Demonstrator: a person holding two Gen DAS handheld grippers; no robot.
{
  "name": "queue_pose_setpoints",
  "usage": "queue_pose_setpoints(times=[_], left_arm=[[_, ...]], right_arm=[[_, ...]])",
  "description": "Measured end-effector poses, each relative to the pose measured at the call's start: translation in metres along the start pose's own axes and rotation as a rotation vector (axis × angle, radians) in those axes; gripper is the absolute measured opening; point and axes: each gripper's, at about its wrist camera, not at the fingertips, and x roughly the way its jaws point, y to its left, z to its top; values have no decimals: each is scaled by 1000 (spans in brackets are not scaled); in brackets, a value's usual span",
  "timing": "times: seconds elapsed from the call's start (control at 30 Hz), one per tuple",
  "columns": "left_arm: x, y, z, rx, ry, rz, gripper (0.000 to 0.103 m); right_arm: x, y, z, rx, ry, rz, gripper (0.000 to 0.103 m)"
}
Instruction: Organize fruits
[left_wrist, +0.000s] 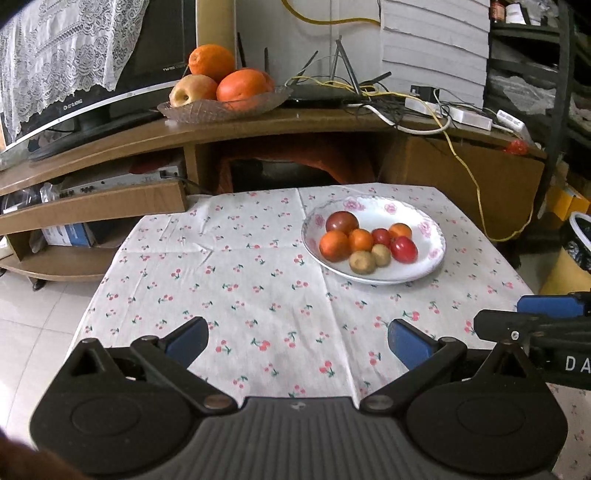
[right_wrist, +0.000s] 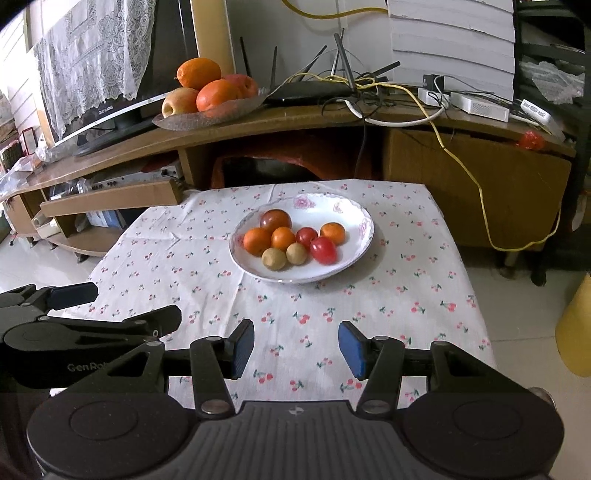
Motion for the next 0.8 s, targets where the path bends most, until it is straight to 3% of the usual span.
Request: queue_pose_setpoints(times=[0.8], left_arm=[[-27,-3,-18,-1,14,10,103]], right_arm=[[-18,11,-20,4,8,-10,51]])
